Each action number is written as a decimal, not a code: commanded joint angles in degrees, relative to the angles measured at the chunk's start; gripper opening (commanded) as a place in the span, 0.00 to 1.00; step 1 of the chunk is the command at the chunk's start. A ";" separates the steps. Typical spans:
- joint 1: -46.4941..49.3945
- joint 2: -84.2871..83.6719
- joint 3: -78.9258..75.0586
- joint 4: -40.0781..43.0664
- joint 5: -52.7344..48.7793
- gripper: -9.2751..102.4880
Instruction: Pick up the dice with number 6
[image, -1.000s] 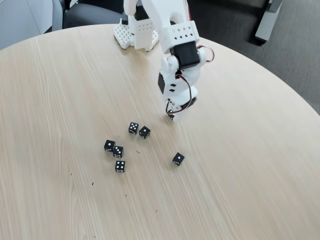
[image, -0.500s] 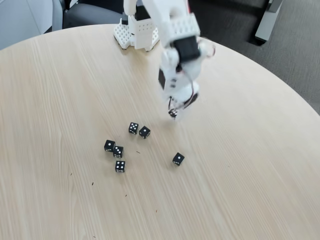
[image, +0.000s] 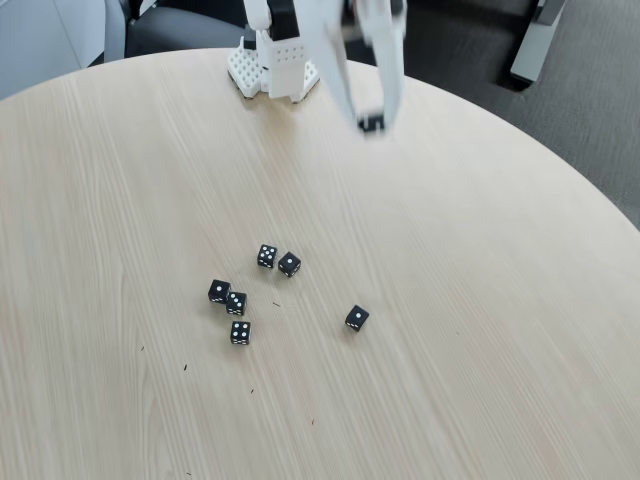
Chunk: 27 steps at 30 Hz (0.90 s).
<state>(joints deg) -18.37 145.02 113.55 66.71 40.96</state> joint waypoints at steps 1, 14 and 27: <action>0.53 12.13 4.75 0.18 -8.61 0.08; 9.84 28.21 38.85 -0.88 -25.22 0.08; 10.63 28.21 52.47 -0.88 -24.52 0.08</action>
<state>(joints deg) -7.73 172.88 165.41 66.53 16.35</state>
